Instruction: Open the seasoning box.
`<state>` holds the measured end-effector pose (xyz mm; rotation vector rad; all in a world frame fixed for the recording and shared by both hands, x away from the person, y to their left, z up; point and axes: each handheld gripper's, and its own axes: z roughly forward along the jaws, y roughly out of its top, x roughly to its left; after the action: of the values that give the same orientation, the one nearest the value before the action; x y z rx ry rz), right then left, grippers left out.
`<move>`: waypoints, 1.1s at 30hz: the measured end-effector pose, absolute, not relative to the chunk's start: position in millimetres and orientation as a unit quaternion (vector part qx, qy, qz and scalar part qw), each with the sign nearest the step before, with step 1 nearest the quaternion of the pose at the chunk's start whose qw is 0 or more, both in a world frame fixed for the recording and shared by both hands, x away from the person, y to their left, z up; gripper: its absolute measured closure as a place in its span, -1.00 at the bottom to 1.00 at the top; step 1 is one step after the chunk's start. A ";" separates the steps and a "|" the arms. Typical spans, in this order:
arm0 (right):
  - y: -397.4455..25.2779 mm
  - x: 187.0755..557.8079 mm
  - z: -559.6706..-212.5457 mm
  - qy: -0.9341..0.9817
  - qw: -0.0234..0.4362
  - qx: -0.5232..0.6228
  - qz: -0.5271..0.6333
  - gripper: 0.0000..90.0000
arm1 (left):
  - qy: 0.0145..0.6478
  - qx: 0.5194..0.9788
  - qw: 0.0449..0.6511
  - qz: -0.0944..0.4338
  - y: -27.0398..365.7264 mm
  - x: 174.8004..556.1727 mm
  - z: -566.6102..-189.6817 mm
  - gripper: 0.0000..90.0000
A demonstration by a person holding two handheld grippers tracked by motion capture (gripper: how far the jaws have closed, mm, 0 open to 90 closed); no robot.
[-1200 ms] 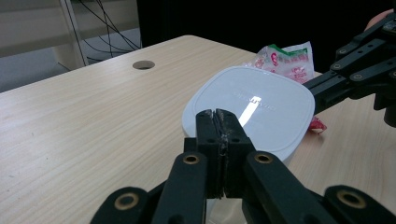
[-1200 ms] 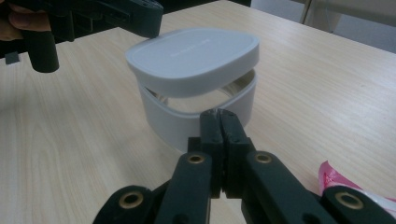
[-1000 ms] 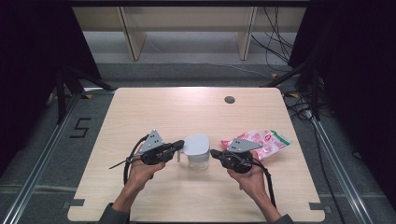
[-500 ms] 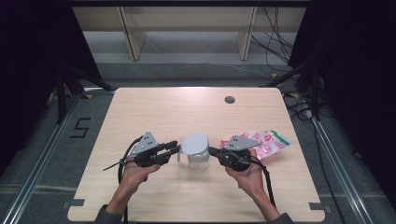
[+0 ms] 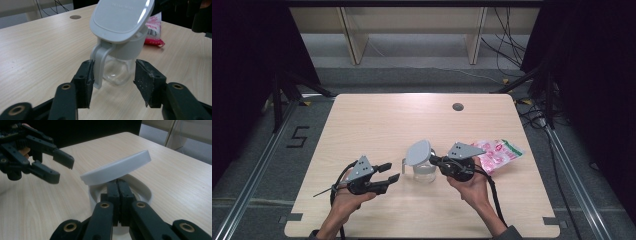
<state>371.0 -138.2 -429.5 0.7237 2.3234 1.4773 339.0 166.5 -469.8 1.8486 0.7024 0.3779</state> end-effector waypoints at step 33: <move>-114.4 368.4 -418.0 0.804 0.147 0.223 0.531 0.90 | 0.319 0.777 0.517 0.164 178.5 322.5 -485.2 -0.29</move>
<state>368.4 -114.4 -418.0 0.6430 2.3136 1.5290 322.5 178.5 -485.2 1.8658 0.7664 0.3940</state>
